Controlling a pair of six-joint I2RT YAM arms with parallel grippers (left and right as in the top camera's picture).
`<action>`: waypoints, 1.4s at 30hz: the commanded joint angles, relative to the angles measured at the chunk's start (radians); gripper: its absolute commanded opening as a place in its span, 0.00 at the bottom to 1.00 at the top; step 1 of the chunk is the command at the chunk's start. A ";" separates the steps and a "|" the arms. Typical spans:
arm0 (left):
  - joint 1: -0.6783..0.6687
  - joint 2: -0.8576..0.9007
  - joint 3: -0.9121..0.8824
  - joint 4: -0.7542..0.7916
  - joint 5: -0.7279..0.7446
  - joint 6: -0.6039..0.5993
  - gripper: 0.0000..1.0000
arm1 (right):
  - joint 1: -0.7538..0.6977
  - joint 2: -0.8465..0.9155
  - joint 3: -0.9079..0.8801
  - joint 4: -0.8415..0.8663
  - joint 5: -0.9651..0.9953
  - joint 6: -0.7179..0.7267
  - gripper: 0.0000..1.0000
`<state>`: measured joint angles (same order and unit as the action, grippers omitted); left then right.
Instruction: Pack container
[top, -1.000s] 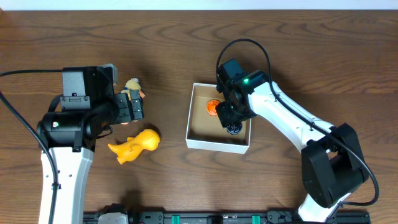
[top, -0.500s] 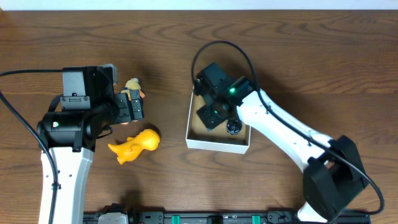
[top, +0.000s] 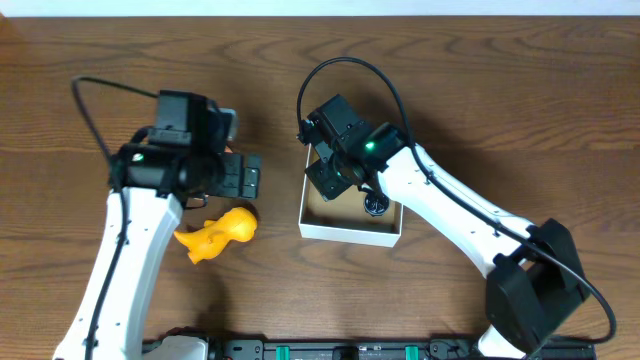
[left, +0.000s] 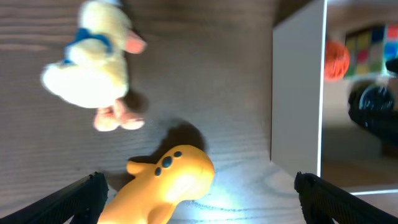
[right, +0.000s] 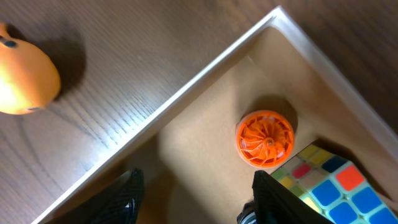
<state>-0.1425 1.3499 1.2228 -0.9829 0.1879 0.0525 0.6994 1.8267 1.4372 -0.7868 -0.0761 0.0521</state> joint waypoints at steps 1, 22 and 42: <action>-0.056 0.019 0.017 0.004 0.004 0.053 1.00 | -0.015 0.039 0.007 0.003 0.048 0.047 0.58; -0.143 0.019 0.017 0.011 0.003 0.051 1.00 | -0.068 0.181 0.006 -0.007 0.000 0.089 0.50; -0.143 0.019 0.017 0.012 0.003 0.048 0.99 | -0.073 0.195 0.006 0.027 0.165 0.267 0.52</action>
<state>-0.2836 1.3746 1.2228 -0.9688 0.1883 0.0868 0.6338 2.0140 1.4372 -0.7589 0.0097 0.2260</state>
